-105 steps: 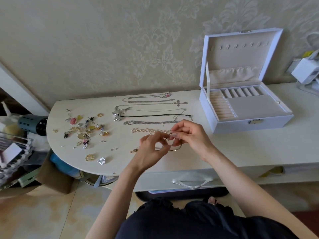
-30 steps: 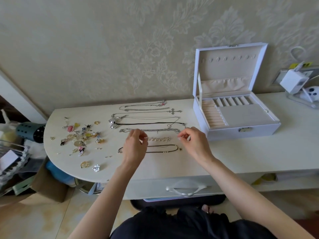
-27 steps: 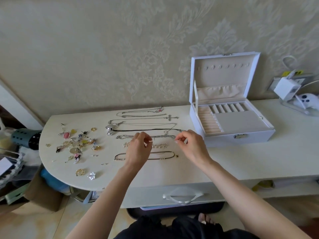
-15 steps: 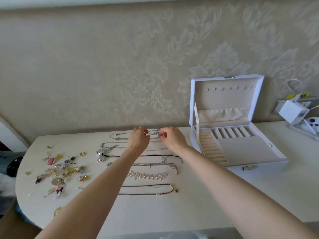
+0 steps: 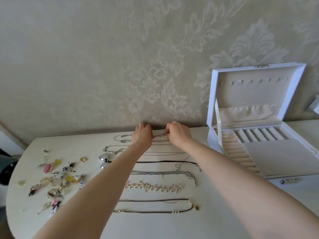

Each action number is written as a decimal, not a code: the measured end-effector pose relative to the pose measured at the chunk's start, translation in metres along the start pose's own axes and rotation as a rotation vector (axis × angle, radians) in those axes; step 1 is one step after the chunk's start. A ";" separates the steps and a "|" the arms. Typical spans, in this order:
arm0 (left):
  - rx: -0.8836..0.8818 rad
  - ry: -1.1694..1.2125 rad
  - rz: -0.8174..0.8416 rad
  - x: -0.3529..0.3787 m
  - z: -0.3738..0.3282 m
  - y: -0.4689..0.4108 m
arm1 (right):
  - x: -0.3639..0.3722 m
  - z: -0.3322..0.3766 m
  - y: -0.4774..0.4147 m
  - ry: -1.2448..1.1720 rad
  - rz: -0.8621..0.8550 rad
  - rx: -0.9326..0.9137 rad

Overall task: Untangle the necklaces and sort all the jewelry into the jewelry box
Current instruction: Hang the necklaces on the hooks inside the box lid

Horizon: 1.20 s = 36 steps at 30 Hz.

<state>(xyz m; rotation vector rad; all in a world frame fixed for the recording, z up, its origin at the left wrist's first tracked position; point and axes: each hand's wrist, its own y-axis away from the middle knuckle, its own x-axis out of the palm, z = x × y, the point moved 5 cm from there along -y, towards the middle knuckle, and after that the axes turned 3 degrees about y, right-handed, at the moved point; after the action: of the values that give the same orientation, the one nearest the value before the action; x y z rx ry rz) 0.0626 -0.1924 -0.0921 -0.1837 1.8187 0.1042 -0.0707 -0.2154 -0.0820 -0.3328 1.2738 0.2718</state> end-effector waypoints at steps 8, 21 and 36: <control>0.217 0.162 -0.267 -0.035 -0.023 0.012 | -0.019 -0.004 0.001 -0.134 -0.028 0.011; 0.349 0.524 -0.195 -0.107 -0.089 0.017 | -0.091 -0.019 0.029 -1.232 -0.070 0.101; 0.502 0.384 -0.023 -0.143 -0.209 0.026 | -0.180 -0.111 0.075 -1.105 -0.375 0.191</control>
<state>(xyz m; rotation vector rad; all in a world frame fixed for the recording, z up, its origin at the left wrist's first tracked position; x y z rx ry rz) -0.1066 -0.1925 0.0981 0.1425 2.1599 -0.4285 -0.2466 -0.1922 0.0562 -0.1927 0.1328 -0.0136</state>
